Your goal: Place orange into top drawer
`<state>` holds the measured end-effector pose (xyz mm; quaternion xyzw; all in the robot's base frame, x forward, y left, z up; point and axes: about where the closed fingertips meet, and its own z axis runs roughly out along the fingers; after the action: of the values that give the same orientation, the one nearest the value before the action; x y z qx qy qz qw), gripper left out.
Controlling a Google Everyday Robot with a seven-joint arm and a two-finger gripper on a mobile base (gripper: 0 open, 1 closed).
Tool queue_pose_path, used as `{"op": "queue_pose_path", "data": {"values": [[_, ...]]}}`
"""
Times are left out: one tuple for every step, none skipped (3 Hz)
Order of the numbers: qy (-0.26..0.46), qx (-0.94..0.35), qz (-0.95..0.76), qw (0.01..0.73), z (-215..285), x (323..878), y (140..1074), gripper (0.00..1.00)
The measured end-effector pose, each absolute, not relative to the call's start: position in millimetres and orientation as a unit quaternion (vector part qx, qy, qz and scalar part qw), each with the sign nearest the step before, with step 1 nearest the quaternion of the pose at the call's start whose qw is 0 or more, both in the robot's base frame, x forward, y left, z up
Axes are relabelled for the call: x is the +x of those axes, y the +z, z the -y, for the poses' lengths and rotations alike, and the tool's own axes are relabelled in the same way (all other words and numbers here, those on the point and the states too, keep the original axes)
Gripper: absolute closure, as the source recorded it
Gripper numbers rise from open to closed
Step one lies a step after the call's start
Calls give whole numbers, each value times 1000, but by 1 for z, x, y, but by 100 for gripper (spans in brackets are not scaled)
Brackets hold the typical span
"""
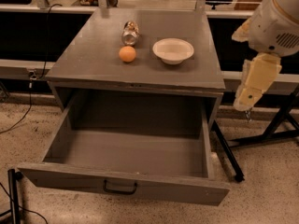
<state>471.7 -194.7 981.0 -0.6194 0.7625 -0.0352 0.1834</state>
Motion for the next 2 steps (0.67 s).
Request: {"op": "queue_pose_path", "data": {"values": [[-44,-640,-732,229,154,529,995,0],[-28,-646,-704,293,94,594,1011,0]]}}
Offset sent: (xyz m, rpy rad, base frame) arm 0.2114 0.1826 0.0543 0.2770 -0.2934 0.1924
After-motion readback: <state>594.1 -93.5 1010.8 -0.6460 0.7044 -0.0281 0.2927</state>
